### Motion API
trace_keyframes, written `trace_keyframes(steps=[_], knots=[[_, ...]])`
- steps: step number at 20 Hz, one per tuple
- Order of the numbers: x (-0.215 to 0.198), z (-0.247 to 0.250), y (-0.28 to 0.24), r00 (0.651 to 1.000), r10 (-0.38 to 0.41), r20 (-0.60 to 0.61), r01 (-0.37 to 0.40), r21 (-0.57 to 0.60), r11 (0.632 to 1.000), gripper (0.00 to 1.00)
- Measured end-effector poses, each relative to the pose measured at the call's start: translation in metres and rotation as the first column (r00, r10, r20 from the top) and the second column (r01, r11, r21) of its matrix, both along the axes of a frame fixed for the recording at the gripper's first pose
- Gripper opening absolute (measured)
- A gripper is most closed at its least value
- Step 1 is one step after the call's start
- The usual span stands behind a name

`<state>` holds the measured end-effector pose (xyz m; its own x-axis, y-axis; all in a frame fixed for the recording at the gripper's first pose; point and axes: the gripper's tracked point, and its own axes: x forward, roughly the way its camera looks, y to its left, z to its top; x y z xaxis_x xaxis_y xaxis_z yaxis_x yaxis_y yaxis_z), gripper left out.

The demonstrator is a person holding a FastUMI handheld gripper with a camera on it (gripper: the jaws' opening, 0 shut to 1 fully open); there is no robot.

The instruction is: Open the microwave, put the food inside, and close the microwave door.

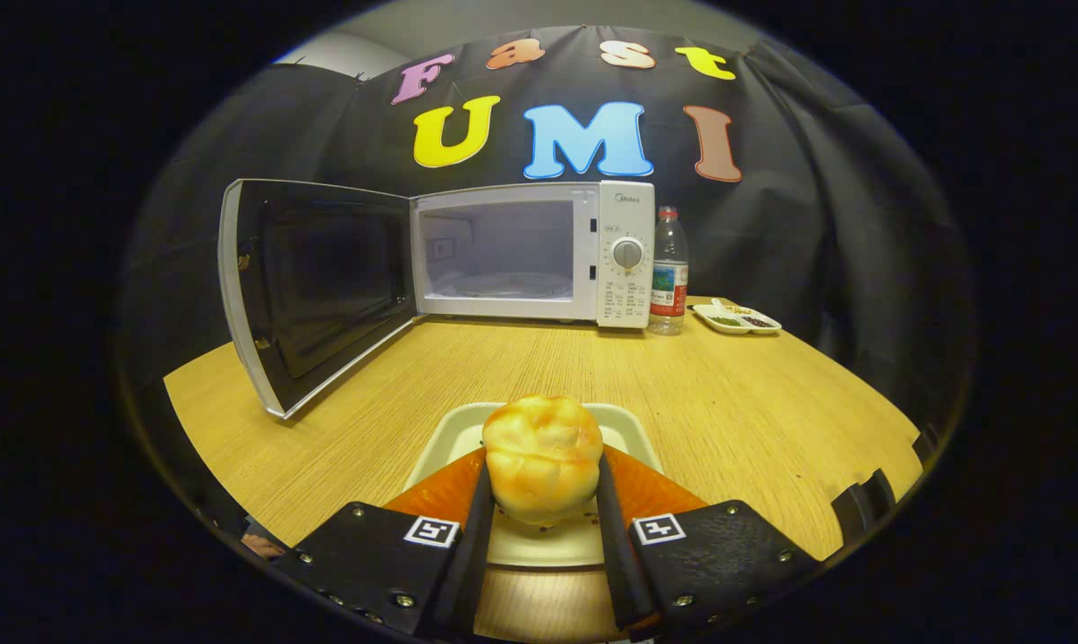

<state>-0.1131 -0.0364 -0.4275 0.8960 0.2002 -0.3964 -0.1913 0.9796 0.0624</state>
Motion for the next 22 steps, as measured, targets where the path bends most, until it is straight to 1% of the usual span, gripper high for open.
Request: trace_keyframes(steps=[2,6,9,12,17,18,20,22], knots=[[0.001,0.022,0.009,0.999,0.015,0.030,-0.016,0.036,0.999,0.56],[0.017,0.064,0.025,0.996,0.044,0.074,-0.051,0.089,0.995,0.56],[0.037,0.087,0.038,0.994,0.054,0.092,-0.063,0.094,0.994,0.56],[0.062,0.107,0.055,0.992,0.062,0.112,-0.077,0.134,0.988,0.56],[0.108,0.120,0.086,0.994,0.064,0.088,-0.080,0.200,0.977,0.56],[0.118,0.121,0.091,0.995,0.057,0.077,-0.073,0.224,0.972,0.56],[0.137,0.122,0.110,0.997,0.065,0.041,-0.075,0.310,0.948,0.56],[0.160,0.125,0.126,0.998,0.059,0.013,-0.060,0.383,0.922,0.56]])
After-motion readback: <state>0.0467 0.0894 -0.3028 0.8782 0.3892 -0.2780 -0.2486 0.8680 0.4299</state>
